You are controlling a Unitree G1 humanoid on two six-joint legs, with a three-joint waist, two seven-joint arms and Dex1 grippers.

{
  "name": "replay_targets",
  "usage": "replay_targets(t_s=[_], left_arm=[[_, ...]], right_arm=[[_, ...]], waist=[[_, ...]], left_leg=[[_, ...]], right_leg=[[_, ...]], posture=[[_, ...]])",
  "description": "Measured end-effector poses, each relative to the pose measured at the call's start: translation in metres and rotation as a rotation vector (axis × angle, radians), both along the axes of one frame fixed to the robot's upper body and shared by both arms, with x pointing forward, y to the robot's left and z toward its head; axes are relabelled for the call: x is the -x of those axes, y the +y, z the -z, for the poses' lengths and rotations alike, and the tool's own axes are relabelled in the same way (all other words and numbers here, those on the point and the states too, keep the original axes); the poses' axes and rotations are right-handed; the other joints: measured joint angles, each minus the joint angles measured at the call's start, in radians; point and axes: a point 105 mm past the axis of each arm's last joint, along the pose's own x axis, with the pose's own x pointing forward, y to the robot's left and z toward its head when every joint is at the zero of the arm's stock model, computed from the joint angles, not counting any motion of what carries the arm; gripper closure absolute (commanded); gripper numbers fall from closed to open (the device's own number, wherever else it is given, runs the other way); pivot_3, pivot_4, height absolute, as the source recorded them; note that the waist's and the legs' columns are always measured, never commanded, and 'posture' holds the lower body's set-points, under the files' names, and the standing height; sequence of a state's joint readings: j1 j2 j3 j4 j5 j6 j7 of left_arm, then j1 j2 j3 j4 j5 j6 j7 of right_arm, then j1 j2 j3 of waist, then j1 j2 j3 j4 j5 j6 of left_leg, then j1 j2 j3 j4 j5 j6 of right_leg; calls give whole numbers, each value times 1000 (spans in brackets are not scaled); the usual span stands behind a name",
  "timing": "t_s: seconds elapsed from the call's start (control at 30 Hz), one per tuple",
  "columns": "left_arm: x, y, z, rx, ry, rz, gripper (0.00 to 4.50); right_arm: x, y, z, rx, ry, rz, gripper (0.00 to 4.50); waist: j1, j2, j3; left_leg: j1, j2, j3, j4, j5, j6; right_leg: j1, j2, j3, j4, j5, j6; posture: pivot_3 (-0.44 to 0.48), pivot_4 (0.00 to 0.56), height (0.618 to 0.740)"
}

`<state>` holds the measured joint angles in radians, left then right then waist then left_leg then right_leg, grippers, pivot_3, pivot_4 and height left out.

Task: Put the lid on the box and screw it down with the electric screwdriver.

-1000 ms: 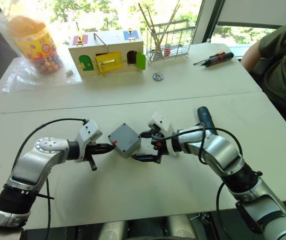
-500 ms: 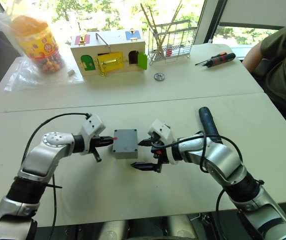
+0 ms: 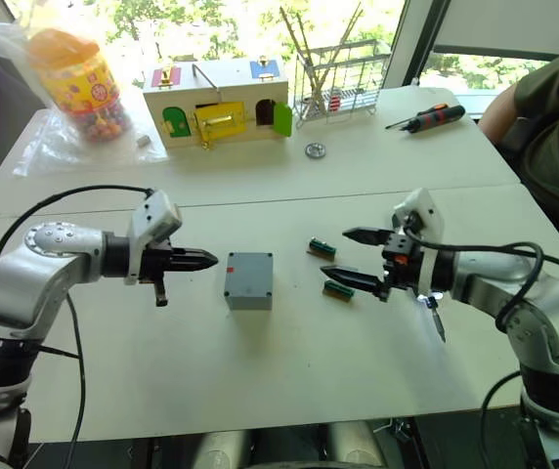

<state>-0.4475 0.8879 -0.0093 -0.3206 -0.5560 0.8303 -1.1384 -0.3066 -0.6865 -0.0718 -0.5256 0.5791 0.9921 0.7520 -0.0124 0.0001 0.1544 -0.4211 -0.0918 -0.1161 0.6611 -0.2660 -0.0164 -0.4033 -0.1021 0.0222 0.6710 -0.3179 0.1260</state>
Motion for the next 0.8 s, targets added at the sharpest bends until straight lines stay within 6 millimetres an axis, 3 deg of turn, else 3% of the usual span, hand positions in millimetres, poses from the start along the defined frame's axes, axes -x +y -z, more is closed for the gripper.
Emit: replay_targets(t_s=[0.1,0.4,0.73,0.77,0.8], left_arm=[[5,-20,-1,7,-14,65,4500],[12,-30,18,-83,-12,125,4500],[11,-31,20,-82,-10,122,4500],[11,-31,20,-82,-9,120,4500],[10,-31,20,-81,-7,118,4500]], right_arm=[[5,1,20,24,28,6,1405],[2,19,37,8,-5,23,1405],[-3,14,49,44,-20,55,1405],[-3,14,50,45,-21,56,2043],[-4,14,50,48,-24,57,2285]], waist=[[-4,0,0],[4,0,0],[0,0,0],[1,0,0],[1,0,0]], left_leg=[[1,1,0,0,0,0],[1,0,0,1,0,0],[1,1,0,1,0,0],[1,1,0,1,0,0],[1,1,0,1,0,0]], right_leg=[[0,1,0,1,0,0],[0,2,1,1,0,0],[0,3,0,1,0,0],[0,3,0,1,0,0],[0,3,0,1,0,0]], posture=[[0,150,740],[0,150,740],[0,150,740],[0,150,740],[0,150,740]])
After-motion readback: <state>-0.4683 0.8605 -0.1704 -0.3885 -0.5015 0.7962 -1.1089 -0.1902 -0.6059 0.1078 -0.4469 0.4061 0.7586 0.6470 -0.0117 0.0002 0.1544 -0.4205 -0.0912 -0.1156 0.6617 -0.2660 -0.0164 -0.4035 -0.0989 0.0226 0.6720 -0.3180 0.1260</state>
